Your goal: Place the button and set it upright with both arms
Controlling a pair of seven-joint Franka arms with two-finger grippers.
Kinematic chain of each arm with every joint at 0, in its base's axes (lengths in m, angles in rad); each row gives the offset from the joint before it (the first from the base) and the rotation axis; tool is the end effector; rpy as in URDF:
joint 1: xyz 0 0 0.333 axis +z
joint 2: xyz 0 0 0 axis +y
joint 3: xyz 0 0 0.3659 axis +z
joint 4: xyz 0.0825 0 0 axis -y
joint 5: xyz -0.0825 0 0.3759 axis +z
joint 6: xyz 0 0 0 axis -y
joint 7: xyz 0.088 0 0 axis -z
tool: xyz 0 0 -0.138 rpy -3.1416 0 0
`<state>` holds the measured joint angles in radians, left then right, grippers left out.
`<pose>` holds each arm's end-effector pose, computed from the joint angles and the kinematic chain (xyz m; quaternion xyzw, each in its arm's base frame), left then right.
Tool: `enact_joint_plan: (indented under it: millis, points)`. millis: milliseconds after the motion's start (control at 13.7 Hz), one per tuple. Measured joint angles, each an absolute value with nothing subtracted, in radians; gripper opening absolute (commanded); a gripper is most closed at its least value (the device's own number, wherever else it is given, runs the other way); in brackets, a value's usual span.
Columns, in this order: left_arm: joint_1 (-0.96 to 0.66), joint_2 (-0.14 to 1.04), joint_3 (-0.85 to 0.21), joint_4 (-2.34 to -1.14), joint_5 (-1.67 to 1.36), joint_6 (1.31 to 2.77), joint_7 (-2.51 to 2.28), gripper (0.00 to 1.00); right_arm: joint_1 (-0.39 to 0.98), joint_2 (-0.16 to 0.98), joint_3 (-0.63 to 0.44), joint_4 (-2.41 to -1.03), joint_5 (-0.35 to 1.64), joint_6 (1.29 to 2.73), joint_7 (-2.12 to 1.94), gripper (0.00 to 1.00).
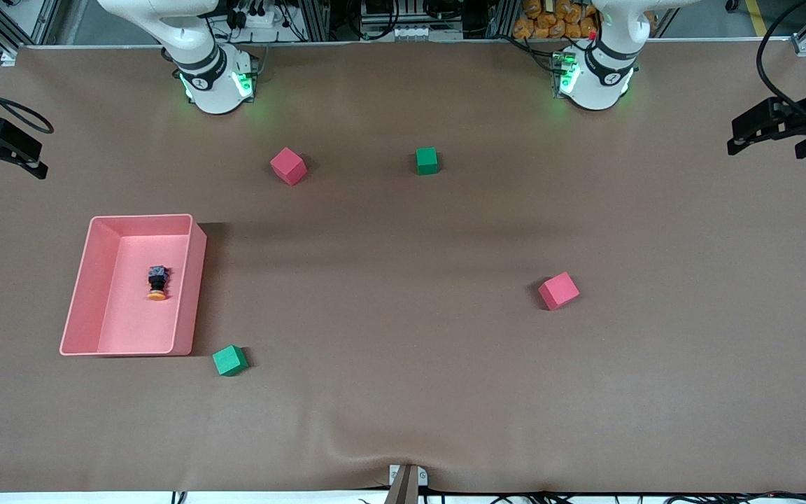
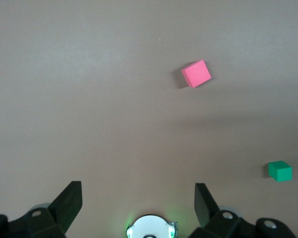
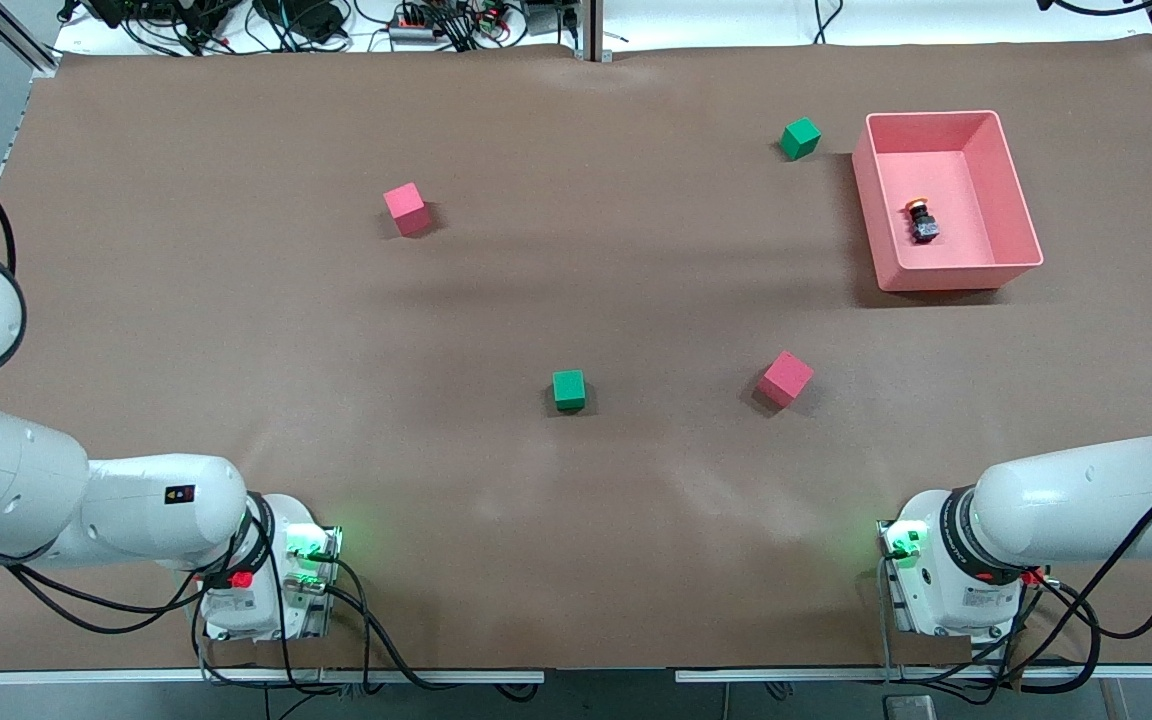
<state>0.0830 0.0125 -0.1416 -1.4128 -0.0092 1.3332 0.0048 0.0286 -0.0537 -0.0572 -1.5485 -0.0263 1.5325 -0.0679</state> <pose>0.5210 -0.0314 0.6885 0.9984 -0.0326 -0.0461 0.0042 0.5241 -0.0197 0.6790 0.9996 0.0189 0.0182 0.0125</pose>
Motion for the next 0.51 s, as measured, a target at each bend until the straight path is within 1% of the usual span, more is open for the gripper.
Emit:
enact_joint_plan:
  millis: [512]
  points:
    - [0.084, 0.011, -0.14, -1.41, -0.008, 1.323, 0.005, 1.0, 0.027, -0.054, -0.059, -1.549, -0.026, 1.531, -0.069, 1.0]
